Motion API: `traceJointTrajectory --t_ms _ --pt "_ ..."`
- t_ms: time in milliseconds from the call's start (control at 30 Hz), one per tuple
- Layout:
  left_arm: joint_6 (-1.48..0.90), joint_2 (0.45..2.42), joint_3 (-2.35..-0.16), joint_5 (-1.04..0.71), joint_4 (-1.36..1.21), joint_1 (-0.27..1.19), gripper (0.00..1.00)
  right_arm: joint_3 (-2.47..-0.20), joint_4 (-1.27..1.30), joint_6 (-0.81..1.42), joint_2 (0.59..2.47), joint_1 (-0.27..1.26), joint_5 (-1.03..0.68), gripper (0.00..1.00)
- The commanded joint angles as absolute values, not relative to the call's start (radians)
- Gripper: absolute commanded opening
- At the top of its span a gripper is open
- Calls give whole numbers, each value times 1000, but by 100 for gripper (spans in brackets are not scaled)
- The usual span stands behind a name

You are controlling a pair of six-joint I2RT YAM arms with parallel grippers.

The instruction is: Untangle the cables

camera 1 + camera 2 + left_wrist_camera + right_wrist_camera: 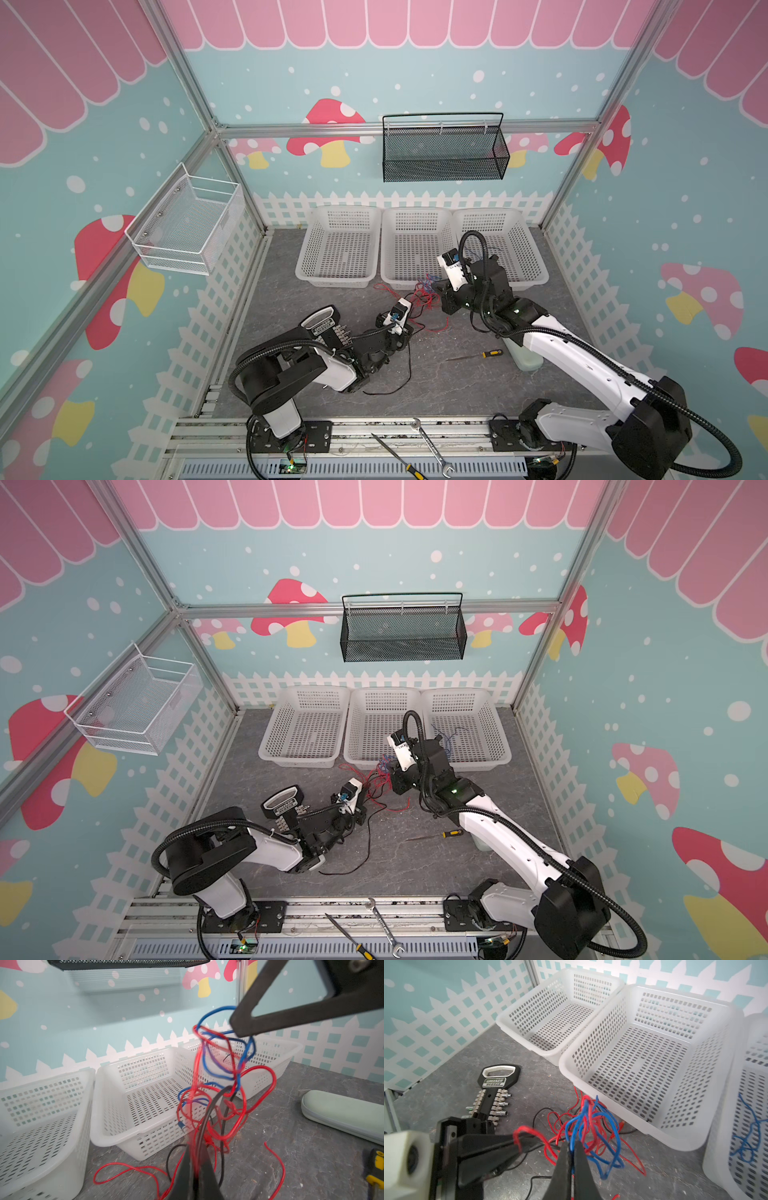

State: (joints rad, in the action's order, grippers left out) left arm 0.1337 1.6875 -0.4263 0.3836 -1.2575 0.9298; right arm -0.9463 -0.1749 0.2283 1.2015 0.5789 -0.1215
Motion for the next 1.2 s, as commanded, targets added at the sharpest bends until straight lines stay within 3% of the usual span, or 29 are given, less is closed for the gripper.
traceJointTrajectory --t_ms 0,700,833,1000,1167 --pt "104 1646 -386 426 -1215 898 0 -979 -209 179 1151 541 4 0" --pt "88 1437 -275 474 -1053 798 0 -944 -285 170 1069 473 -9 0" --pt "107 1357 -252 521 -966 775 0 -948 -317 171 1067 466 71 0" --pt "78 1247 -241 461 -838 752 0 -935 -270 163 1068 464 -37 0" --pt "69 1218 -248 362 -785 752 0 -906 -137 161 1096 466 -333 0"
